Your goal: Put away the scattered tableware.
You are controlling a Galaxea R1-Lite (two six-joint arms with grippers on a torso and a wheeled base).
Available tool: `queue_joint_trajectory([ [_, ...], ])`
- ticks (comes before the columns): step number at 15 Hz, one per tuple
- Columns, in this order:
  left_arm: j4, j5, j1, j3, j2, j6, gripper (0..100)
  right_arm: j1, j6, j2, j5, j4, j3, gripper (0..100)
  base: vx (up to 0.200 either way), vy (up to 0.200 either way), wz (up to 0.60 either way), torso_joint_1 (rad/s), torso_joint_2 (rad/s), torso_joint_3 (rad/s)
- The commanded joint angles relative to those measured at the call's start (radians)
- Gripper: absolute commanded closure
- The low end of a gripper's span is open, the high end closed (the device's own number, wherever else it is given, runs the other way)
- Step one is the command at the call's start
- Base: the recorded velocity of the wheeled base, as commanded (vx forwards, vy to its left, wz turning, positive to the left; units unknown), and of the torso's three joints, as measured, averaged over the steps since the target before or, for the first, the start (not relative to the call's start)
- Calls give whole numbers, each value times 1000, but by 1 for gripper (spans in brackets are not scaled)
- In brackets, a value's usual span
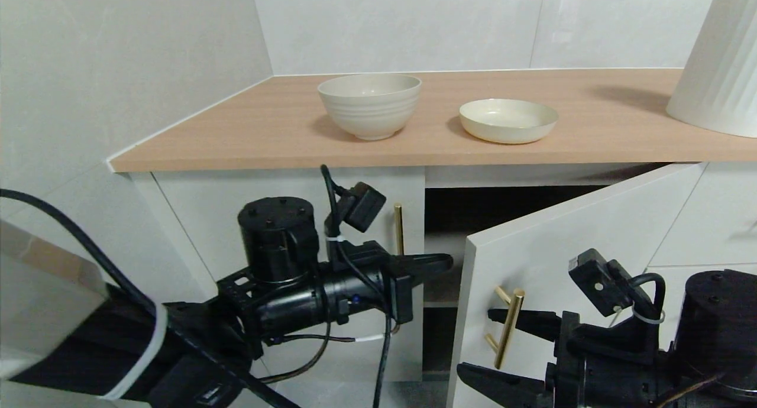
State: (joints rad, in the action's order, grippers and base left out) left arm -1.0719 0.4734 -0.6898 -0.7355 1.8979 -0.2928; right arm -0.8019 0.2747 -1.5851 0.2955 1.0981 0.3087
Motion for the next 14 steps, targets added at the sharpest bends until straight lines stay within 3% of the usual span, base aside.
queue_joint_trajectory([
  [1, -33, -29, -47, -22, 101, -23, 100, 0, 21, 4, -4, 2, 0, 0, 0, 0, 0, 0, 0, 0],
  [6, -103, -29, -60, -19, 116, -25, 100, 1, 29, 24, -29, 2, -3, 0, 0, 0, 0, 0, 0, 0],
  [11, -134, -25, -93, -22, 141, -22, 100, 72, 23, 27, -53, 2, -7, 0, 0, 0, 0, 0, 0, 0],
  [14, -134, -25, -93, -22, 141, -22, 100, 84, 18, 63, -144, -6, -10, 0, 0, 0, 0, 0, 0, 0],
])
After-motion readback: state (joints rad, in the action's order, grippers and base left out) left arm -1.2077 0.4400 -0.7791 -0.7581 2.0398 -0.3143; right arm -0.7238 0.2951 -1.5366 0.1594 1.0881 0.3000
